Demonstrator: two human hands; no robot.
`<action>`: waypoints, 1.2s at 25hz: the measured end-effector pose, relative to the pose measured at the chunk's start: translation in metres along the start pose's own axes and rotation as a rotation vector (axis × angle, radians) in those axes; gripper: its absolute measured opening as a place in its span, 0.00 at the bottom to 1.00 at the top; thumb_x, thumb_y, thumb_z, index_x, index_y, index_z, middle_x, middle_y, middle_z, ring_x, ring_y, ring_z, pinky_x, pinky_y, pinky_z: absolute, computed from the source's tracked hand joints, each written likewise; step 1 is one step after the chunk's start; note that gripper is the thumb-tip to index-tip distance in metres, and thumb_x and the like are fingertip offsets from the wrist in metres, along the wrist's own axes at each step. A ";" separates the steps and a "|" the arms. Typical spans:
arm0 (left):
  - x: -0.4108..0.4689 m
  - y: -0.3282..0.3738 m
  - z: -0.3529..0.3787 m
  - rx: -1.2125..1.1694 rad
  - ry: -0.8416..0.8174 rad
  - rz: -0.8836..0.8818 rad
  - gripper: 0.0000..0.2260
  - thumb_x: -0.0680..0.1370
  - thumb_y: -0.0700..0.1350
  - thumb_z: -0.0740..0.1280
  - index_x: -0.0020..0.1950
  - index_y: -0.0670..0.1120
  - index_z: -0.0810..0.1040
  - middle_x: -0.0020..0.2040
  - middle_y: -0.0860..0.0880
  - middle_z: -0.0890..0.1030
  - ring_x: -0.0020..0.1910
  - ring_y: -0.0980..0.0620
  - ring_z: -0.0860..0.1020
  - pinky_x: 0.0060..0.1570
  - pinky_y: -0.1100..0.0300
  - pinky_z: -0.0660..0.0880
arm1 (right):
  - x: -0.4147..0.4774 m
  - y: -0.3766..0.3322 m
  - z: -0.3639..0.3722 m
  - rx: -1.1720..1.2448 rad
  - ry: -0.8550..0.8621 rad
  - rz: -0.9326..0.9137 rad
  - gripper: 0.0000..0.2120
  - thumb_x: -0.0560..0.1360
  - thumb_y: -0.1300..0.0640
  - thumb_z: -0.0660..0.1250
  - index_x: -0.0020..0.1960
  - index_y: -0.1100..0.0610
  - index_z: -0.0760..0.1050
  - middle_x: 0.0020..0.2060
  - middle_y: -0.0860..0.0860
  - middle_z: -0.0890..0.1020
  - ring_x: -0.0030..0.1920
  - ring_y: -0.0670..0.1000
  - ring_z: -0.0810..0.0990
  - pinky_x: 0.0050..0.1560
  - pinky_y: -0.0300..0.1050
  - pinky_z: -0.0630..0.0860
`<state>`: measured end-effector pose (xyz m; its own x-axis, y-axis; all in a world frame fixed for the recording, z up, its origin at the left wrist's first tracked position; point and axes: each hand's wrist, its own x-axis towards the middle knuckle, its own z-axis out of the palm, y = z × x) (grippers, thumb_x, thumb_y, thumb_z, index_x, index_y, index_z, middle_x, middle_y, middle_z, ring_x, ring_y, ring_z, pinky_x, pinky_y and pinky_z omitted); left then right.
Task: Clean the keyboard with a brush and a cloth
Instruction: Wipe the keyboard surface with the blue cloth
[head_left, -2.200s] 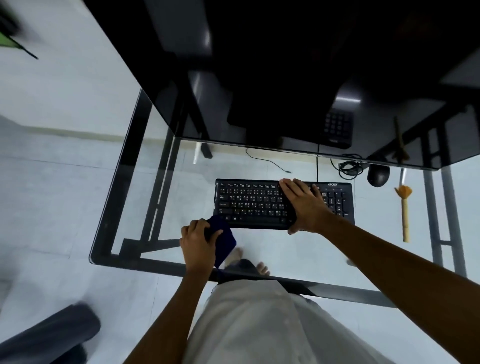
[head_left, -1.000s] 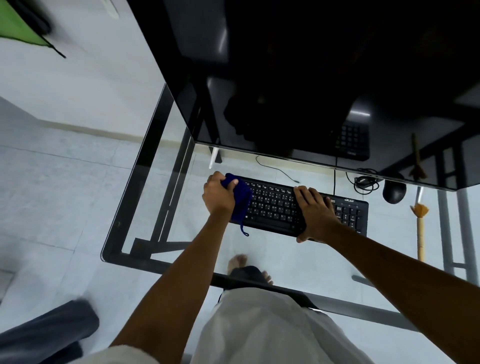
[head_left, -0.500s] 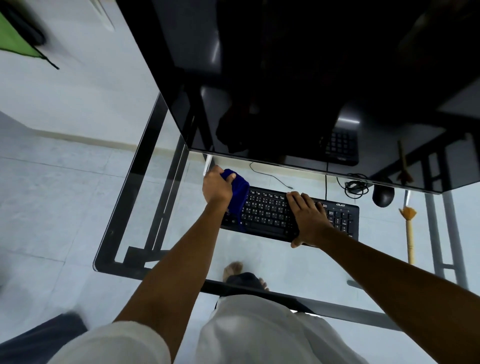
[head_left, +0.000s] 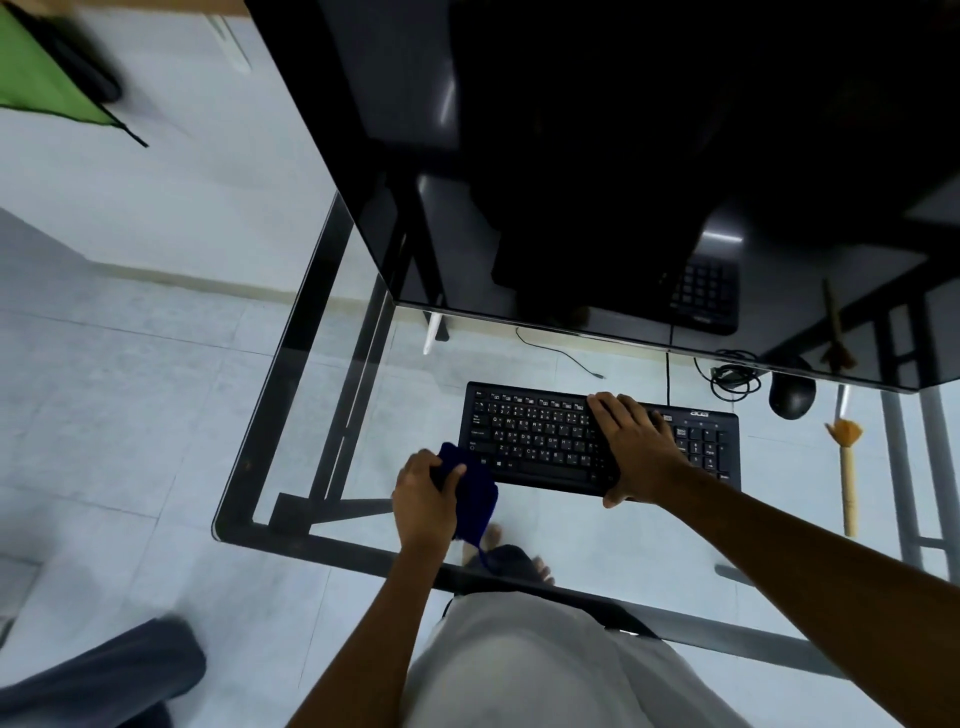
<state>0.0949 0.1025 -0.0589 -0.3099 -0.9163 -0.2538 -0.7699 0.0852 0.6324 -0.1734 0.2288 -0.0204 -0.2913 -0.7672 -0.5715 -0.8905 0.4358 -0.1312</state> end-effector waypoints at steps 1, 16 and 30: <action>-0.004 -0.003 0.001 -0.017 0.003 -0.010 0.09 0.74 0.50 0.70 0.46 0.47 0.74 0.43 0.51 0.79 0.42 0.51 0.79 0.42 0.53 0.79 | -0.001 0.000 0.000 -0.003 0.001 -0.001 0.70 0.52 0.41 0.82 0.77 0.52 0.37 0.78 0.50 0.48 0.77 0.56 0.47 0.74 0.65 0.53; 0.116 0.096 0.012 0.188 0.001 0.084 0.12 0.75 0.54 0.68 0.53 0.48 0.79 0.48 0.48 0.83 0.50 0.47 0.79 0.52 0.52 0.71 | -0.002 -0.011 0.000 -0.063 -0.036 0.040 0.69 0.57 0.42 0.81 0.76 0.54 0.32 0.78 0.52 0.42 0.78 0.57 0.42 0.73 0.67 0.48; 0.120 0.024 -0.030 0.229 -0.100 0.230 0.10 0.77 0.51 0.67 0.49 0.45 0.79 0.43 0.46 0.83 0.43 0.45 0.80 0.44 0.53 0.76 | -0.008 -0.023 0.001 0.004 -0.032 0.140 0.68 0.57 0.44 0.81 0.76 0.50 0.33 0.78 0.51 0.44 0.78 0.55 0.43 0.72 0.71 0.44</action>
<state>0.0564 -0.0172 -0.0519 -0.5350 -0.8205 -0.2014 -0.7750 0.3817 0.5037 -0.1505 0.2258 -0.0132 -0.4012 -0.6830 -0.6104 -0.8403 0.5397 -0.0517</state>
